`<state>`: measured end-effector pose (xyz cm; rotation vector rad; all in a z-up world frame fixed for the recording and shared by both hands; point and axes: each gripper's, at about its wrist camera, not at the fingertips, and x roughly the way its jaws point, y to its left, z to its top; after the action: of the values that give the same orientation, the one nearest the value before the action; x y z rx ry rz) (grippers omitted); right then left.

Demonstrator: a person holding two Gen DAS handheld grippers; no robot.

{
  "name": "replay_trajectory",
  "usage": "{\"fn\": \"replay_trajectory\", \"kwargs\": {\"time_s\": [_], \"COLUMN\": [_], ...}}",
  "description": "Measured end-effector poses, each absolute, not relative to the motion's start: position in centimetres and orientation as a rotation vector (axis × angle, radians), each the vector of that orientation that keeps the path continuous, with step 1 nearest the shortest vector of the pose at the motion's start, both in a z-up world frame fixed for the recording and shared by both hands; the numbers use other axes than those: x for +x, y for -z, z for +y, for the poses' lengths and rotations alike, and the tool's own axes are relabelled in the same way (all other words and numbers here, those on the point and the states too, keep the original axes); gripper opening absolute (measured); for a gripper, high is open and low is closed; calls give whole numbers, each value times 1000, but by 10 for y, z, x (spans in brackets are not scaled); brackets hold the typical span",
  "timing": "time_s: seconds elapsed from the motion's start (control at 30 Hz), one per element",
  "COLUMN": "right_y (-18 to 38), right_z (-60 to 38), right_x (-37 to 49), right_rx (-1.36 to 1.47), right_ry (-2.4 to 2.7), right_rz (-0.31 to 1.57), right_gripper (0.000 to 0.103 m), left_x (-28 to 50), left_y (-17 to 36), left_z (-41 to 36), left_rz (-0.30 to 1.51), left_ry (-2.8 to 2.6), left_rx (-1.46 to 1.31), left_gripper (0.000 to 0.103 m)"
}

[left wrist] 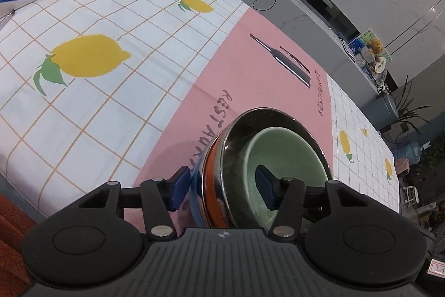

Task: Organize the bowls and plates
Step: 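Grip the rim of the nested bowl stack with both grippers, then lift the bowl stack with both grippers and carry it over the plates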

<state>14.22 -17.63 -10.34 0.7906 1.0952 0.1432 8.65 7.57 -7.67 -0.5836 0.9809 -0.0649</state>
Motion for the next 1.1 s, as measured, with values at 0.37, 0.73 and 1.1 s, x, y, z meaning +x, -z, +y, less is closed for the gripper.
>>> {"fn": "replay_trajectory", "kwargs": {"time_s": [0.37,0.73,1.1], "right_y": [102,98,64], "right_z": [-175,-174,-196], "right_x": [141,137,117], "right_rx": [778,782,757], "right_ry": [-142,-148,-162], "right_rz": [1088,1080,1002], "right_gripper": [49,45,43], "left_x": [87,81,66], "left_y": [78,68,42], "left_z": [71,73,49], "left_rz": [987,963,932], "left_ry": [55,46,83], "left_rx": [-533,-517,-529], "left_gripper": [47,47,47]}}
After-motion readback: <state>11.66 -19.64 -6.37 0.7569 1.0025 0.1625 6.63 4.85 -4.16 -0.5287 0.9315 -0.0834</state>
